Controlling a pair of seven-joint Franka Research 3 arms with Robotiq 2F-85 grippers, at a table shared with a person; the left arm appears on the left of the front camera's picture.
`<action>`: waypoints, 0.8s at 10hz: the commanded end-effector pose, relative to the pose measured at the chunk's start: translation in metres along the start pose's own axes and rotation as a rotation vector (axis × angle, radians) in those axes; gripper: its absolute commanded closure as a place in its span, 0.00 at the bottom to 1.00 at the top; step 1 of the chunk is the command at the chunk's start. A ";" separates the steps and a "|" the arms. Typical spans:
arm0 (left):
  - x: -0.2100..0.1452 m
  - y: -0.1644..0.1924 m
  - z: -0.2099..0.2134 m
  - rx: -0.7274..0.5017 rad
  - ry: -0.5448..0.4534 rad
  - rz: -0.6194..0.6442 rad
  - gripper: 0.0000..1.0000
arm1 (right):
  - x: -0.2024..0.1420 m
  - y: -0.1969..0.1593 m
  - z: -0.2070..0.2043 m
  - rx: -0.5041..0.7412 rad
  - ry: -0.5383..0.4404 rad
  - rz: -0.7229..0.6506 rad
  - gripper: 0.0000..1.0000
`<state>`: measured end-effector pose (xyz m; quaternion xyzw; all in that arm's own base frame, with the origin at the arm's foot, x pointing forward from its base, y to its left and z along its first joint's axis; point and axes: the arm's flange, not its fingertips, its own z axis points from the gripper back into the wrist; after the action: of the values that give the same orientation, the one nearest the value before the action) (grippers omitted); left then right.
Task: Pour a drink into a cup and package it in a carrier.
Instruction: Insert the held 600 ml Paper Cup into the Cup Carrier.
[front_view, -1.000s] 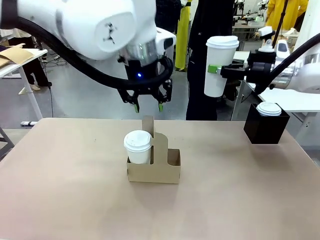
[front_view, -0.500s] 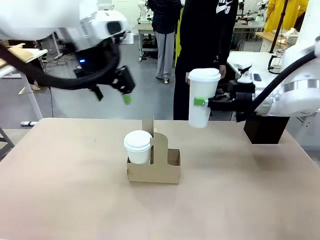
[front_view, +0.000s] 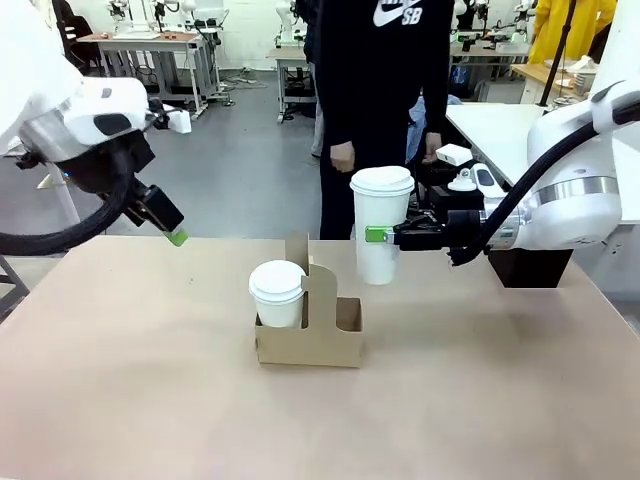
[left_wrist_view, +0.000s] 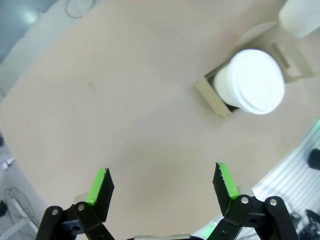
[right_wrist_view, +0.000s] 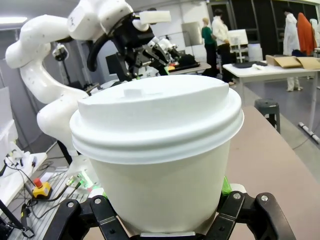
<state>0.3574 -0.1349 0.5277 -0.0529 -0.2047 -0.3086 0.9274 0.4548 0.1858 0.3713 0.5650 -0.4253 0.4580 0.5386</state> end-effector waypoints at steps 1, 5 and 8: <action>0.003 0.000 0.008 -0.038 0.007 0.005 0.00 | 0.003 -0.001 0.004 -0.011 -0.003 -0.005 0.19; -0.002 0.021 -0.022 -0.053 -0.010 -0.069 0.00 | -0.001 -0.002 -0.004 0.027 -0.040 0.041 0.19; -0.028 0.046 -0.029 -0.100 -0.038 -0.085 0.00 | -0.011 -0.004 -0.027 0.122 -0.066 0.092 0.19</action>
<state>0.3770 -0.0992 0.4953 -0.0702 -0.1997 -0.3385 0.9168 0.4467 0.2031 0.3620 0.5810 -0.4322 0.4797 0.4956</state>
